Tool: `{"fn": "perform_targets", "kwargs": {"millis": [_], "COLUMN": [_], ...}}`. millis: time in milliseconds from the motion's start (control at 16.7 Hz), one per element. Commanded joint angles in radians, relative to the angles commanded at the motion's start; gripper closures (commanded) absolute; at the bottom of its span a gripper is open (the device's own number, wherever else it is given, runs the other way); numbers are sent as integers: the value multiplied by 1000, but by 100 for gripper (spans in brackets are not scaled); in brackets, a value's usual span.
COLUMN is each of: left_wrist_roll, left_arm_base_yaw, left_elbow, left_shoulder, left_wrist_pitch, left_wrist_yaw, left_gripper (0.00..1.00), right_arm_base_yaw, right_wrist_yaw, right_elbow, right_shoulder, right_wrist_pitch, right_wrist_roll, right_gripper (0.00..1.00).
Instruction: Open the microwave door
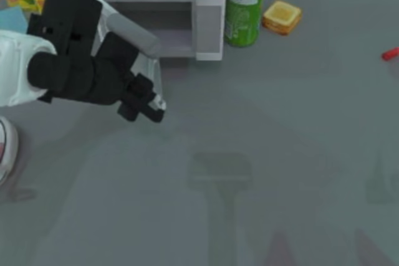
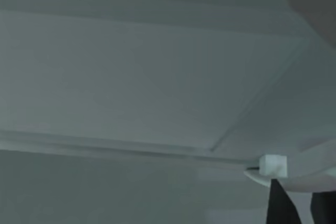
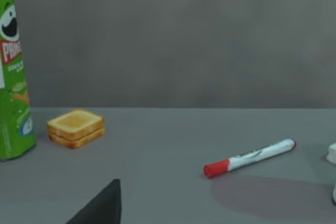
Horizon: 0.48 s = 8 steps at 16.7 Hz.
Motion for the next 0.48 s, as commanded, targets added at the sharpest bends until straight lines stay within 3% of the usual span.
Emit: {"fn": "perform_targets", "kwargs": {"millis": [480], "left_wrist_roll": [21], "left_arm_base_yaw": [6], "left_elbow": [-4], "left_shoulder": [-3], "left_wrist_pitch": [-9], "left_wrist_yaw": [21], "left_gripper": [100], "right_arm_base_yaw": [0], "right_wrist_yaw": [0], "right_elbow": [0], "right_shoulder": [0], "right_wrist_pitch": [0], "right_wrist_roll": [0], "right_gripper": [0]}}
